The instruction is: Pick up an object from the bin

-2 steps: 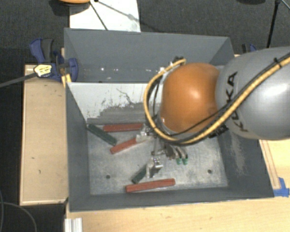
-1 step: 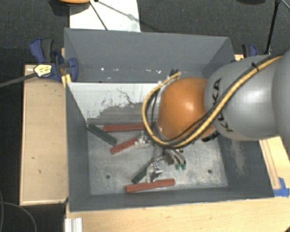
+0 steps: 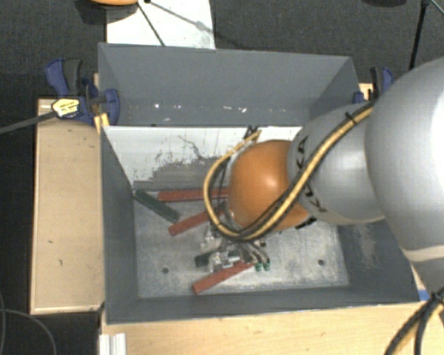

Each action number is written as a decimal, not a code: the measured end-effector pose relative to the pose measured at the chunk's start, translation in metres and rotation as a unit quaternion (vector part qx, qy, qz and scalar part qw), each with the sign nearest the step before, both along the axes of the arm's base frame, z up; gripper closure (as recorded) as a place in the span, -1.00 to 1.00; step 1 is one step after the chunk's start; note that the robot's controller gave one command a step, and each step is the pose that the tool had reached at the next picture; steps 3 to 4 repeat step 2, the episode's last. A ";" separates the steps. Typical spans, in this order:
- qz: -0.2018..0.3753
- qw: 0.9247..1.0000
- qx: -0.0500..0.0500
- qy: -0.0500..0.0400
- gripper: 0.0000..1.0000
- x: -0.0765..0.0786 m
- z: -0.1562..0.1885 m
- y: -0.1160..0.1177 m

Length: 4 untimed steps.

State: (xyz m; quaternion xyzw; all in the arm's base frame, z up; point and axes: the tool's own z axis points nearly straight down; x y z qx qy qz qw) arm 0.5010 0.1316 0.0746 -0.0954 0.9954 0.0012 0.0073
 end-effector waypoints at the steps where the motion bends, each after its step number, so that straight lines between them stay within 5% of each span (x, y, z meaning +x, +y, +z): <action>1: -0.001 1.000 0.000 0.000 1.00 0.000 0.000 0.000; 2: 0.014 1.000 -0.001 0.005 1.00 0.002 0.166 0.008; 4: 0.014 1.000 -0.001 0.005 1.00 0.002 0.166 0.008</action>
Offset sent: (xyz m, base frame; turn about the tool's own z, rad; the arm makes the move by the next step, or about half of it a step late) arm 0.0009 0.0071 0.1642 -0.0334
